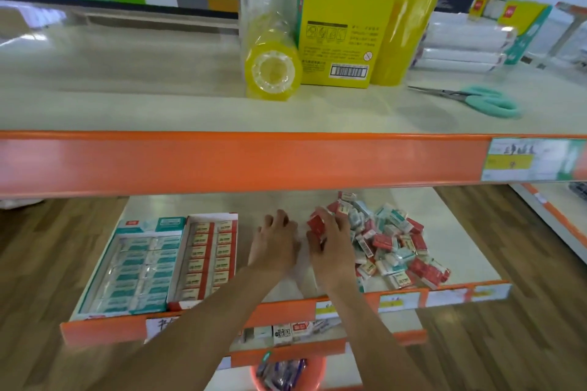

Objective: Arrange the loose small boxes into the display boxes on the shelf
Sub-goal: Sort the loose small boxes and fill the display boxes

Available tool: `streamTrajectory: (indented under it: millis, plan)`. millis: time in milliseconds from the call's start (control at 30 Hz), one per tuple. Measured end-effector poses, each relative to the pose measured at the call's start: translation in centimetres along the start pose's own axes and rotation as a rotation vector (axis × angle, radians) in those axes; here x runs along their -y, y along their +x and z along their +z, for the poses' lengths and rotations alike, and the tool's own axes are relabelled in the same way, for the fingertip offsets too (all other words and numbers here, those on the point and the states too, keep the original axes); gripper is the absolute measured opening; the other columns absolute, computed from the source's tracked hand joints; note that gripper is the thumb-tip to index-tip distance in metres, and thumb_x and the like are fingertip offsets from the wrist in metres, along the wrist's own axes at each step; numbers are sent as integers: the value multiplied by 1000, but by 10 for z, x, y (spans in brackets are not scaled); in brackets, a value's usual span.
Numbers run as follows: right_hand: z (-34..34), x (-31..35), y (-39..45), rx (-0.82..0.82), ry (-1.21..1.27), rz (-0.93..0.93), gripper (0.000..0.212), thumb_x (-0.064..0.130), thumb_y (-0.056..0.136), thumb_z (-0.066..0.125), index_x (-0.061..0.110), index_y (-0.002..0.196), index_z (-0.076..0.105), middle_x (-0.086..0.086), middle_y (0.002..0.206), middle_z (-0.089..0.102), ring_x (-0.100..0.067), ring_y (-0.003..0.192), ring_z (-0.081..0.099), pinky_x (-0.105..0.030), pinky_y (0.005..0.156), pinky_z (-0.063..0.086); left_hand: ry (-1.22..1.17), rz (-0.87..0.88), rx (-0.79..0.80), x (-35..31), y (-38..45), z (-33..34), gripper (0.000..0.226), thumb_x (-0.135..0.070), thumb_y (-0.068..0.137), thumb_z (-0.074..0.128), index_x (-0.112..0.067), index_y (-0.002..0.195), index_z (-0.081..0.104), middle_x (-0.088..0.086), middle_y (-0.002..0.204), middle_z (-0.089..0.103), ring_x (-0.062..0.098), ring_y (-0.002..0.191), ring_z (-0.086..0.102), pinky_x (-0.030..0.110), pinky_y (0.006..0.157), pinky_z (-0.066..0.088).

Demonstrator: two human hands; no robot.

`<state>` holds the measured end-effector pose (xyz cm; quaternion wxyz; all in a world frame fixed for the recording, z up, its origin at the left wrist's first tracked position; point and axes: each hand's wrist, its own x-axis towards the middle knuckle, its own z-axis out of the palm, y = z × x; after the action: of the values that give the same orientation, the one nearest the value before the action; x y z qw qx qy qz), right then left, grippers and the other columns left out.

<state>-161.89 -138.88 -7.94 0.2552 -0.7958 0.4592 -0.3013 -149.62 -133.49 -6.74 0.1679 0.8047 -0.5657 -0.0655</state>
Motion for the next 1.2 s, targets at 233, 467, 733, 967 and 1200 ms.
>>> streamTrajectory:
  millis: [233, 467, 733, 967, 1200]
  plan:
    - [-8, 3, 0, 59, 270, 51, 39, 28, 79, 75, 38, 105, 49, 8, 87, 60, -7, 66, 59, -29, 63, 51, -339, -4, -188, 4, -44, 5, 22, -5, 80, 60, -16, 99, 61, 1, 107, 48, 17, 93, 50, 27, 76, 46]
    - [-3, 1, 2, 168, 149, -4, 38, 29, 78, 76, 38, 98, 46, 14, 91, 63, 0, 80, 61, -15, 66, 46, -242, -88, -183, 6, -57, 9, 51, -15, 84, 64, -17, 132, 46, 2, 120, 52, 18, 115, 43, 27, 95, 40]
    - [-7, 6, -1, 190, 208, 17, 38, 21, 83, 73, 37, 110, 50, 19, 96, 64, 10, 79, 61, -4, 66, 43, -214, -43, -215, 7, -58, -13, 50, -12, 83, 64, -22, 128, 47, -2, 104, 61, 15, 103, 50, 28, 83, 47]
    - [-13, 17, 1, 132, 134, -98, 25, 20, 81, 76, 23, 102, 63, 5, 101, 51, -3, 74, 58, -8, 64, 44, -171, 50, -272, 27, -65, -45, 43, -16, 77, 73, -19, 117, 58, -2, 99, 66, 17, 100, 55, 28, 82, 48]
    - [3, 53, -8, 221, 126, -157, 29, 22, 94, 61, 18, 122, 61, 1, 117, 49, -3, 89, 56, -16, 81, 48, -183, -5, -261, 65, -79, -74, 36, -23, 80, 71, -23, 115, 61, -4, 104, 66, 16, 104, 54, 30, 84, 47]
